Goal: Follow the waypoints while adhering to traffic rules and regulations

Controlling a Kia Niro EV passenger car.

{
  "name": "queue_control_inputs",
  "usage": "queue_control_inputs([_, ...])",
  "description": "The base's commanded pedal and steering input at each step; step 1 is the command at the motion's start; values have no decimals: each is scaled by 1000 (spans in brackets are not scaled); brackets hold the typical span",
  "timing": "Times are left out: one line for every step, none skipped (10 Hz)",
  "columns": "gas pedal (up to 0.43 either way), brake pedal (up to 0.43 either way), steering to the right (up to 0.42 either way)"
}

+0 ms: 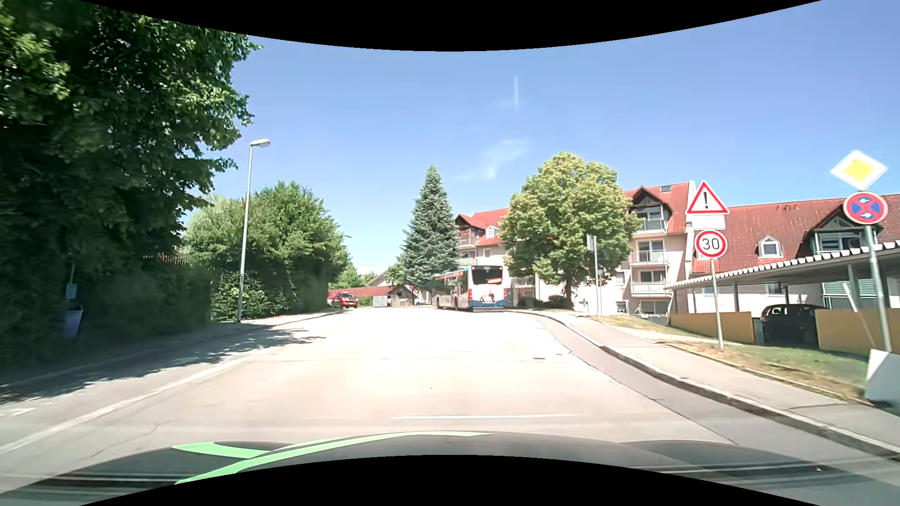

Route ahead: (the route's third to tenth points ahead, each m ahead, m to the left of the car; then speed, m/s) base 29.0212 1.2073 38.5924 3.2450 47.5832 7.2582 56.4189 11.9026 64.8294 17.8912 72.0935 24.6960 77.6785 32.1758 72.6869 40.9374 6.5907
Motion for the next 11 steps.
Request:
queue_control_inputs([197, 0, -11])
queue_control_inputs([197, 0, -11])
queue_control_inputs([150, 0, -12])
queue_control_inputs([47, 0, -11])
queue_control_inputs([28, 0, -11])
queue_control_inputs([39, 0, -11])
queue_control_inputs([79, 0, -11])
queue_control_inputs([130, 0, -11])
queue_control_inputs([150, 0, -11])
queue_control_inputs([157, 0, -12])
queue_control_inputs([157, 0, -11])
